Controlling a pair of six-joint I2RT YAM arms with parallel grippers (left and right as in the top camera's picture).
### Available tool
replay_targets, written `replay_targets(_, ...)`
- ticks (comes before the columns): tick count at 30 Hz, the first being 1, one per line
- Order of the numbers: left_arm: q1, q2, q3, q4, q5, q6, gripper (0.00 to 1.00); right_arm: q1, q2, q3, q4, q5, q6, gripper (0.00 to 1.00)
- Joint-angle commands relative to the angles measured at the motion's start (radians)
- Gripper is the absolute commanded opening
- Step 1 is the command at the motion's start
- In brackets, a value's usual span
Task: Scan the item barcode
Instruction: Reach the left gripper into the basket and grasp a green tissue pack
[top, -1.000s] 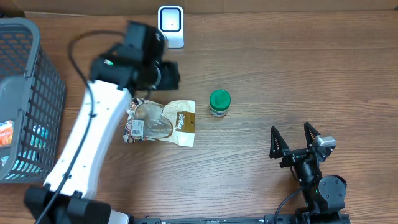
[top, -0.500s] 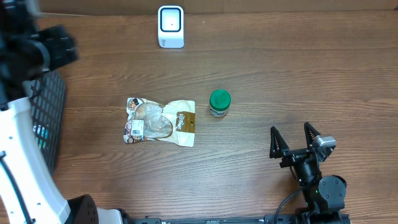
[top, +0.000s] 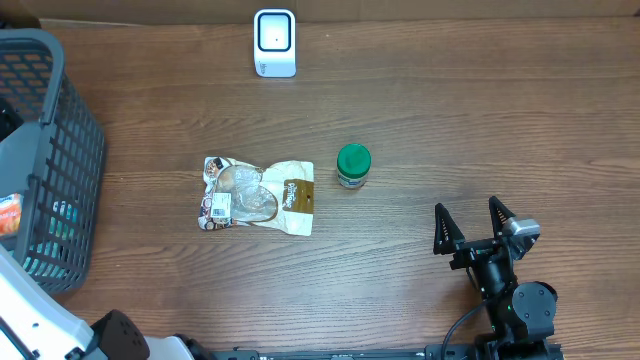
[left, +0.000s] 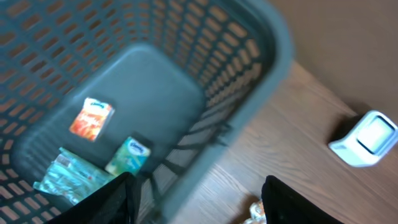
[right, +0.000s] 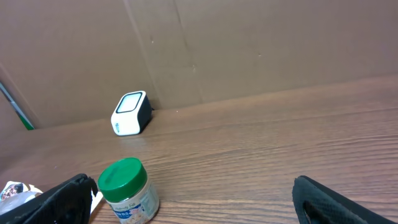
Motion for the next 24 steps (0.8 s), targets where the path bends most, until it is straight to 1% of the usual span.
replay_targets(1, 0.055, 0.010, -0.100, 0.047, 0.000, 0.015, 0.66, 0.005, -0.010, -0.010, 0.003, 0.006, -0.005, 1.00)
replay_targets(6, 0.129, 0.035, -0.229, 0.135, 0.003, 0.016, 0.69, 0.005, -0.010, -0.010, 0.003, 0.006, -0.005, 1.00)
replay_targets(10, 0.164, 0.076, -0.308, 0.204, 0.011, 0.043, 0.71, 0.005, -0.010, -0.010, 0.003, 0.006, -0.005, 1.00)
replay_targets(12, 0.169, 0.123, -0.348, 0.243, 0.013, 0.110, 0.71, 0.005, -0.010, -0.010, 0.003, 0.006, -0.005, 1.00)
replay_targets(15, 0.168, 0.180, -0.385, 0.270, 0.017, 0.168, 0.70, 0.005, -0.010, -0.010, 0.003, 0.006, -0.005, 1.00)
replay_targets(20, 0.168, 0.322, -0.404, 0.265, 0.097, 0.356, 0.66, 0.005, -0.010, -0.010, 0.003, 0.006, -0.005, 1.00)
replay_targets(24, 0.168, 0.401, -0.405, 0.264, 0.095, 0.391, 0.64, 0.005, -0.010, -0.010, 0.003, 0.006, -0.005, 1.00)
